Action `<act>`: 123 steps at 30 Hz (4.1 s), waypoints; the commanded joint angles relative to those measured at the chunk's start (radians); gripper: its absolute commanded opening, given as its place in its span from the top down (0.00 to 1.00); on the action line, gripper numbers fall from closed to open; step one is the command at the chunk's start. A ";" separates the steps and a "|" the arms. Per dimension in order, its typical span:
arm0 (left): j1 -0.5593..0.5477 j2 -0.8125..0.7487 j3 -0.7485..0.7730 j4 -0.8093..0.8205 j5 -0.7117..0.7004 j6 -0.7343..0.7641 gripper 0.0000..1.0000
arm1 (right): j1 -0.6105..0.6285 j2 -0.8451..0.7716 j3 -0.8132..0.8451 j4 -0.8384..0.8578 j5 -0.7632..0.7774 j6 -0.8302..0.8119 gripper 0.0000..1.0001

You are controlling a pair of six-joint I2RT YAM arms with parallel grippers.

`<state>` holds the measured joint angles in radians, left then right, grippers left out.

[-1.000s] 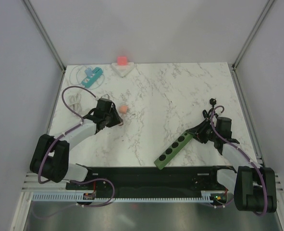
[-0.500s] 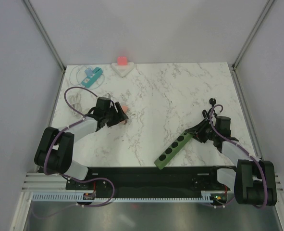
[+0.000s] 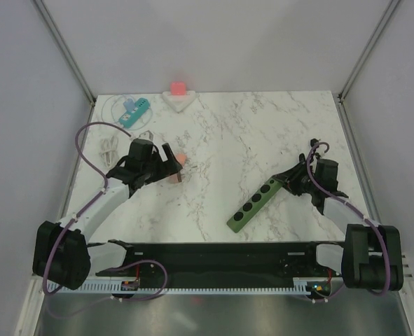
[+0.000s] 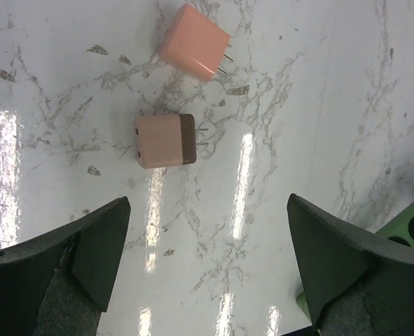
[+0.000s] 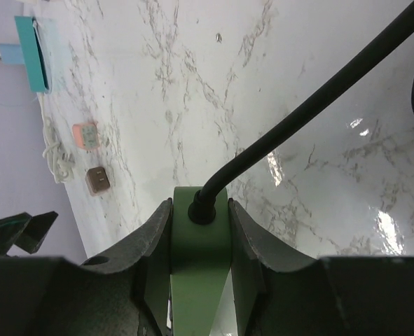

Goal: Pull the plug off the socket

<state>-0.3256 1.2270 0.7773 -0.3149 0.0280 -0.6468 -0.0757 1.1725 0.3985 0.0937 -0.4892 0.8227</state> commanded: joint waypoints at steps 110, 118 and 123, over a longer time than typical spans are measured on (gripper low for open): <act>0.194 1.408 1.369 0.235 -0.038 -0.734 0.65 | 0.303 -0.129 0.324 -0.483 0.175 -0.482 0.02; 0.177 1.166 1.015 0.258 0.050 -0.527 0.98 | 0.304 -0.062 0.358 -0.488 0.195 -0.479 0.02; 0.168 0.974 0.627 0.398 0.168 -0.421 0.98 | 0.332 0.032 0.411 -0.398 0.190 -0.471 0.02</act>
<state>-0.1394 2.2719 1.5738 0.1387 0.1101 -1.2503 0.2359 1.1713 0.7429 -0.3981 -0.2989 0.3588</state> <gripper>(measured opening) 0.373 0.982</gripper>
